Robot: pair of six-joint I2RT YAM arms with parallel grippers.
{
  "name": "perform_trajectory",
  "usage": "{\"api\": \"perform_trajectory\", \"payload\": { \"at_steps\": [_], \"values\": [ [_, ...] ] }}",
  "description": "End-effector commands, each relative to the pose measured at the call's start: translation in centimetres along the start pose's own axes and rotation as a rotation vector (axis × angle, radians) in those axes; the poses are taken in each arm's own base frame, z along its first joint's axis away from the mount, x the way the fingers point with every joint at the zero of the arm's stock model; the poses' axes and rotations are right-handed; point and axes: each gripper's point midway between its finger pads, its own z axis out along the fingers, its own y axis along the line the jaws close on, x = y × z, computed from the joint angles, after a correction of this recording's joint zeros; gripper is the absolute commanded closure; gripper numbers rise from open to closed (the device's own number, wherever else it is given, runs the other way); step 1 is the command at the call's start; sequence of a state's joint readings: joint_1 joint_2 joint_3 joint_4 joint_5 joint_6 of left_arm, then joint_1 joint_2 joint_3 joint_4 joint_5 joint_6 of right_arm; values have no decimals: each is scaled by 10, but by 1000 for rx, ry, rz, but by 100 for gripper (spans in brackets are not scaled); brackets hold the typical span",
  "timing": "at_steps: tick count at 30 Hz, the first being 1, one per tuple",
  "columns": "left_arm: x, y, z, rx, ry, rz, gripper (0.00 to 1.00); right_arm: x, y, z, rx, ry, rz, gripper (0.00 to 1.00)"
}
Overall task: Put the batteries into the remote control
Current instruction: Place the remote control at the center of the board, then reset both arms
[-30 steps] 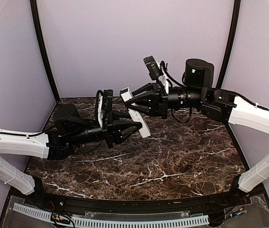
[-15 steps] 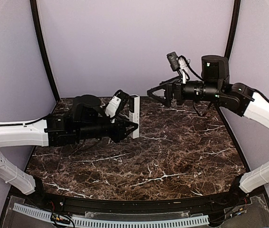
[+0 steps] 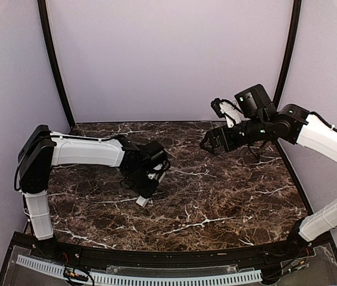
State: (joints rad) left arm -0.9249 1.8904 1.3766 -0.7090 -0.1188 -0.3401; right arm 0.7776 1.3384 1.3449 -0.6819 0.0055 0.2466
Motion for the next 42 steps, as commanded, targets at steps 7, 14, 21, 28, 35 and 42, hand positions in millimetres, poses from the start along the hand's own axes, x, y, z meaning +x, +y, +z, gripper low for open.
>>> {"api": "perform_trajectory", "payload": {
  "at_steps": [7,14,21,28,35,42],
  "values": [
    [28,-1,33,26,271,58,70,27,-11,6,36,90,21,1],
    [26,-2,42,19,272,59,54,24,-9,3,28,77,19,1],
    [-12,-8,-6,81,66,45,5,22,-14,0,32,65,24,1],
    [-67,33,-81,201,-393,-146,1,21,-65,-11,-2,-48,155,1],
    [-25,204,-131,-113,-751,-677,1,49,-167,-43,34,-241,405,1],
    [68,287,-141,-491,-870,-914,1,95,-227,-51,266,-290,624,1]
  ]
}}
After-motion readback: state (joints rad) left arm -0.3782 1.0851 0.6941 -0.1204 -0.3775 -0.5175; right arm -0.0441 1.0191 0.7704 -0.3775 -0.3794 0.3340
